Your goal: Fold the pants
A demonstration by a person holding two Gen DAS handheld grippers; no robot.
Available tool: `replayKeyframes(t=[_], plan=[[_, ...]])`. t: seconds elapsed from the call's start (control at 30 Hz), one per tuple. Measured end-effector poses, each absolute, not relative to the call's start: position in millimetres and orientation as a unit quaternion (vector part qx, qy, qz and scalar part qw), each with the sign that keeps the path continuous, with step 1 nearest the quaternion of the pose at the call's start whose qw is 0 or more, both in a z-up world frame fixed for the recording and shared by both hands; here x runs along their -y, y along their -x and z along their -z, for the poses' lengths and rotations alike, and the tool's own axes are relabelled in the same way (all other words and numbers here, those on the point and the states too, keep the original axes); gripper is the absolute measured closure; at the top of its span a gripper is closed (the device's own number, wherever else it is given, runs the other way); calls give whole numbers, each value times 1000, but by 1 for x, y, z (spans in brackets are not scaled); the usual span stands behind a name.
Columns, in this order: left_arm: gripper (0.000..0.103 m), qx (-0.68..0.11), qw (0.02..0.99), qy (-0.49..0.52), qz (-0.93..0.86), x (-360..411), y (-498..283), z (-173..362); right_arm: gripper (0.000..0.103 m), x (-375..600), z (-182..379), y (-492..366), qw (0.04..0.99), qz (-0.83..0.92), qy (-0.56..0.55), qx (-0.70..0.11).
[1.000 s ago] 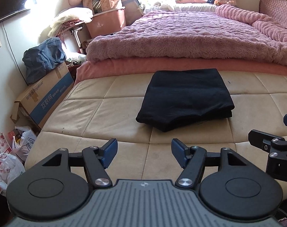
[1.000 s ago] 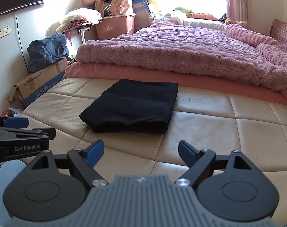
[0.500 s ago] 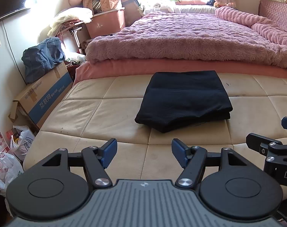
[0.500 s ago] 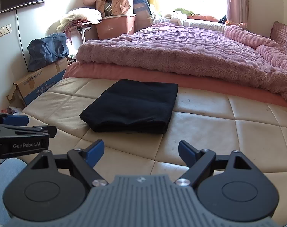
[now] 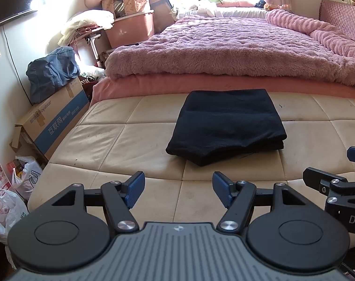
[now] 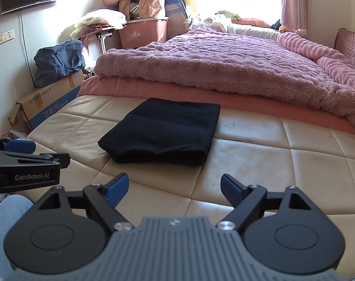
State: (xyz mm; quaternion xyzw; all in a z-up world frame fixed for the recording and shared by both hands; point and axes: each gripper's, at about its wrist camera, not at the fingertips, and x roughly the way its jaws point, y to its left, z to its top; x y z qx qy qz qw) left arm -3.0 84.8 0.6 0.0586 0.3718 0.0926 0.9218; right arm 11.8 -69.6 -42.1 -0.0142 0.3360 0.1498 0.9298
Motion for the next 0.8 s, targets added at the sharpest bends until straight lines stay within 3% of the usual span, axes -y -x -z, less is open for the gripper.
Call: replayKeyframes(t=[0.8], plan=[[25,-372,922,-59,-87,-83,0,-1,21,70,44,-12,928,-148,14,-341]])
